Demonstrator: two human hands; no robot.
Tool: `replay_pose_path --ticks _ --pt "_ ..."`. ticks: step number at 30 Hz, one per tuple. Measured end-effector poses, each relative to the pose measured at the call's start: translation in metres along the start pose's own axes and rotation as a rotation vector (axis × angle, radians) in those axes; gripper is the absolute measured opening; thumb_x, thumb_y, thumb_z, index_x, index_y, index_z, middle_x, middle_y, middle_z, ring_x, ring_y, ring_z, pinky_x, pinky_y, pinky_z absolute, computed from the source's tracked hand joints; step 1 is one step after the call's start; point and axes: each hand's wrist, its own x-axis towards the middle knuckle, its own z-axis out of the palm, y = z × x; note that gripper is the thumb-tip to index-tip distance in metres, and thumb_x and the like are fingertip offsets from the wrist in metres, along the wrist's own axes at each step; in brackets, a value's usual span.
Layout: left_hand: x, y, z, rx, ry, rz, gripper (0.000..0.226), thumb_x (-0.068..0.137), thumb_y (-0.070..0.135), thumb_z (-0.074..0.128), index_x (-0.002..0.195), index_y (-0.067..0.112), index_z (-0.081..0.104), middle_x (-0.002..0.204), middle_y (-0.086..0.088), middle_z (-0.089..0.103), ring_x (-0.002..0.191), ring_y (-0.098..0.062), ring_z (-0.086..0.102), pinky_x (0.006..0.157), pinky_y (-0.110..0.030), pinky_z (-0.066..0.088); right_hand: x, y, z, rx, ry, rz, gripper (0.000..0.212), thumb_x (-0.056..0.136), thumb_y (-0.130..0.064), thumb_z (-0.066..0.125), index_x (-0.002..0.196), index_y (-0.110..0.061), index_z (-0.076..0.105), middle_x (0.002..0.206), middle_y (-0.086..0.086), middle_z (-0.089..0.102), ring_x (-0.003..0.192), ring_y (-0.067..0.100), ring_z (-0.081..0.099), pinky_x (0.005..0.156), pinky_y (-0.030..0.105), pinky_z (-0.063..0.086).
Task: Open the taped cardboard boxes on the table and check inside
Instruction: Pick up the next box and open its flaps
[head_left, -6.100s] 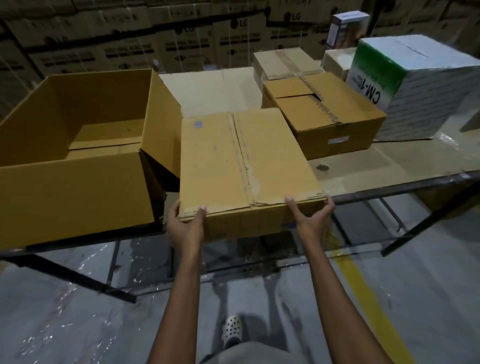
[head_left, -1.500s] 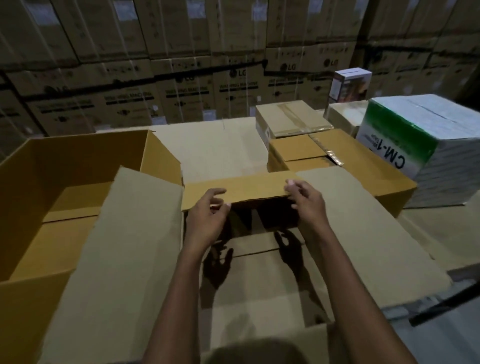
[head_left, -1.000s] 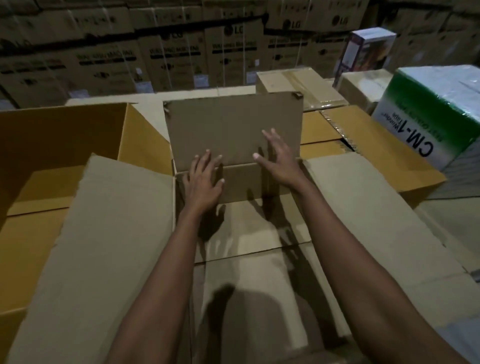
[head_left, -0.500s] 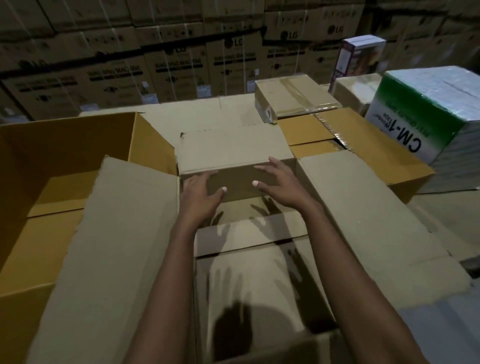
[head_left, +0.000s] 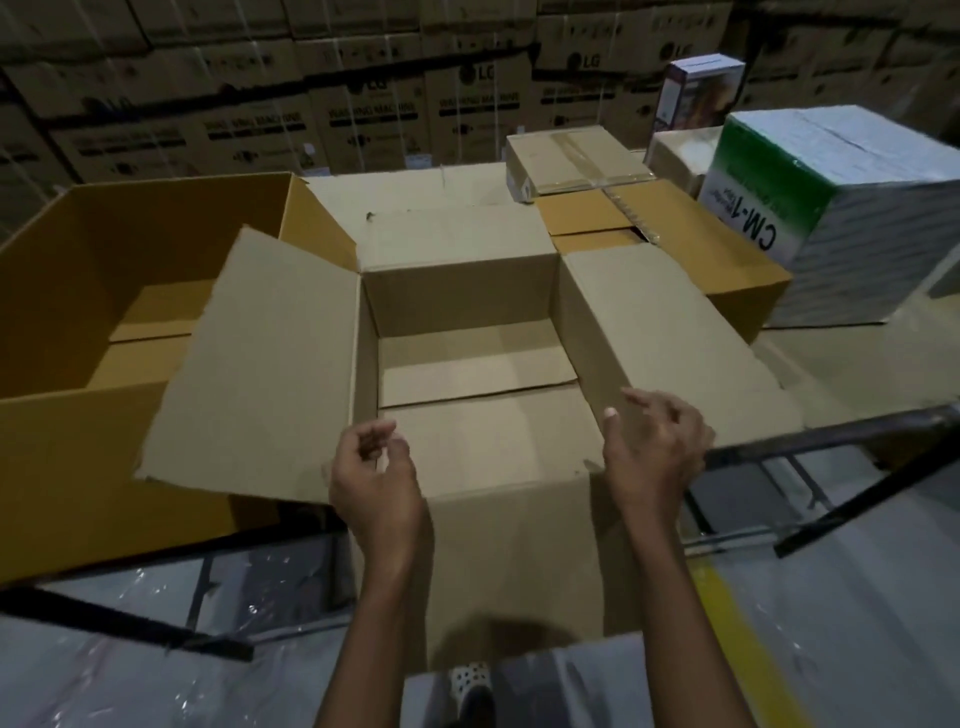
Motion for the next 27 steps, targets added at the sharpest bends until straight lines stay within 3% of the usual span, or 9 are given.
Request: replay_pose_path --ticks 3,6,9,12,16,21,24,25,27 --pt "-0.026 -0.017 -0.021 0.033 0.124 -0.25 0.017 0.074 0.021 0.055 0.09 0.019 0.052 0.104 -0.005 0.052 0.102 -0.032 0.052 0.095 -0.049 0.047 -0.013 0.014 -0.01 -0.027 0.063 0.304 0.067 0.081 -0.03 0.081 0.139 -0.02 0.048 0.149 0.015 0.035 0.134 0.035 0.034 0.101 0.045 0.038" --pt "-0.025 -0.047 -0.03 0.082 0.058 -0.5 0.054 0.057 0.056 0.063 0.099 0.025 0.045 0.119 -0.009 0.055 0.116 -0.038 0.053 0.101 -0.06 0.044 -0.018 0.028 -0.011 0.123 -0.073 0.609 0.089 0.079 -0.043 0.085 0.147 -0.016 0.036 0.155 0.019 0.036 0.141 0.039 0.035 0.111 0.051 0.039" --pt "-0.013 -0.063 -0.026 0.168 -0.08 -0.589 0.102 0.052 0.079 0.072 0.132 0.022 0.043 0.137 -0.015 0.054 0.125 -0.04 0.052 0.107 -0.061 0.039 -0.019 0.031 -0.012 0.218 -0.258 0.654 0.102 0.078 -0.064 0.08 0.156 -0.016 0.035 0.157 0.015 0.045 0.141 0.038 0.046 0.111 0.052 0.042" --pt "-0.004 -0.051 -0.024 0.128 -0.147 -0.623 0.079 0.07 0.06 0.075 0.127 0.01 0.056 0.123 -0.012 0.064 0.117 -0.034 0.057 0.111 -0.049 0.032 -0.02 0.026 -0.012 0.189 -0.259 0.618 0.09 0.081 -0.061 0.079 0.152 -0.018 0.045 0.15 0.014 0.055 0.134 0.038 0.053 0.109 0.051 0.046" --pt "0.006 -0.06 -0.022 0.061 -0.112 -0.535 0.09 0.047 0.059 0.061 0.126 0.016 0.059 0.116 -0.013 0.068 0.108 -0.041 0.062 0.104 -0.062 0.044 -0.02 0.014 -0.025 0.204 -0.223 0.557 0.061 0.088 -0.04 0.077 0.14 -0.016 0.057 0.136 0.015 0.064 0.122 0.038 0.06 0.099 0.042 0.048" --pt "-0.014 -0.018 -0.041 -0.011 -0.077 -0.438 0.085 0.055 0.061 0.067 0.131 0.026 0.06 0.12 -0.008 0.067 0.11 -0.035 0.061 0.097 -0.055 0.051 -0.01 0.002 -0.056 0.259 -0.182 0.511 0.067 0.084 -0.042 0.08 0.143 -0.029 0.054 0.135 0.009 0.061 0.119 0.033 0.059 0.095 0.049 0.054" --pt "-0.031 0.007 -0.056 -0.122 -0.025 -0.388 0.038 0.068 0.045 0.076 0.102 0.033 0.065 0.103 0.004 0.066 0.103 -0.027 0.062 0.098 -0.052 0.052 -0.013 0.0 -0.079 0.356 -0.145 0.487 0.066 0.085 -0.034 0.08 0.144 -0.027 0.054 0.127 0.007 0.058 0.113 0.029 0.058 0.086 0.047 0.055" --pt "-0.036 0.014 -0.06 -0.159 -0.005 -0.361 0.031 0.075 0.037 0.077 0.104 0.034 0.066 0.103 0.006 0.065 0.104 -0.025 0.061 0.098 -0.05 0.052 -0.015 -0.001 -0.086 0.398 -0.135 0.481 0.067 0.085 -0.031 0.08 0.146 -0.026 0.053 0.126 0.005 0.056 0.112 0.027 0.057 0.084 0.045 0.055" --pt "-0.042 0.019 -0.066 -0.226 0.031 -0.325 0.046 0.081 0.026 0.078 0.125 0.021 0.066 0.115 0.0 0.066 0.106 -0.023 0.062 0.092 -0.044 0.054 -0.021 -0.003 -0.097 0.471 -0.115 0.472 0.068 0.086 -0.027 0.079 0.149 -0.024 0.052 0.128 0.003 0.054 0.112 0.024 0.056 0.084 0.041 0.053"
